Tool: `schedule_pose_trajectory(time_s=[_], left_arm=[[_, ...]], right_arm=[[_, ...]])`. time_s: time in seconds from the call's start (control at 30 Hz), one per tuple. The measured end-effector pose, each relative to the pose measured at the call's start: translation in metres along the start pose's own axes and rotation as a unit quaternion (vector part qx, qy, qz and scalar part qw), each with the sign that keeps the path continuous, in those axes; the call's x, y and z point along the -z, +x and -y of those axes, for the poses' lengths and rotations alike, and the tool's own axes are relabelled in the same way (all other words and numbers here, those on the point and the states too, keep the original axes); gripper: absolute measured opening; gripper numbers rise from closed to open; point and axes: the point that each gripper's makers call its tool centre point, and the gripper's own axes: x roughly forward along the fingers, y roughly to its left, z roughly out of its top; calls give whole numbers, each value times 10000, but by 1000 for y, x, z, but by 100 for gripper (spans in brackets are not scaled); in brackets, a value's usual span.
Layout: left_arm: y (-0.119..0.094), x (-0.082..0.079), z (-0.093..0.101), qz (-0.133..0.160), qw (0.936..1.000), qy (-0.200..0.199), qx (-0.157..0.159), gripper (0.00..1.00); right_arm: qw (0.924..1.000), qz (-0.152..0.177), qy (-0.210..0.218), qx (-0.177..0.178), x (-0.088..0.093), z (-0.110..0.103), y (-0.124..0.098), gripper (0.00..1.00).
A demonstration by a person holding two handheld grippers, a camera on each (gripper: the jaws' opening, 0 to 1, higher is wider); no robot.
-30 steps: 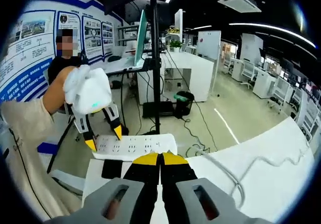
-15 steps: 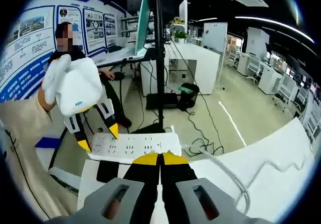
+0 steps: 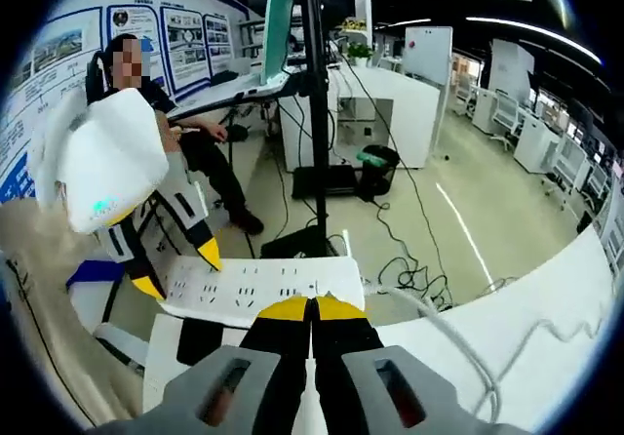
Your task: Pick up the power strip scattered on the table, fix it on the side mounting bracket of the table, and press the switch
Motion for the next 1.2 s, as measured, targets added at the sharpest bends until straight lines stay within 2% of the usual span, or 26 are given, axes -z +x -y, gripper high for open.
schedule_pose_trajectory(time_s=[0.27,0.53,0.83,1.2], left_arm=[[1,1,3,-17,10000,13,0,49],[2,1,5,18,10000,27,9,49],[2,2,4,117,9999,20,15,49],[3,3,4,20,10000,46,18,49]], right_arm=[[9998,-212,-3,-51,1,4,17,0],[9983,-554,-163,62,12,0,32,0],[9974,-690,-195,8,15,-4,42,0],[9967,-795,-168,-43,15,-7,51,0]])
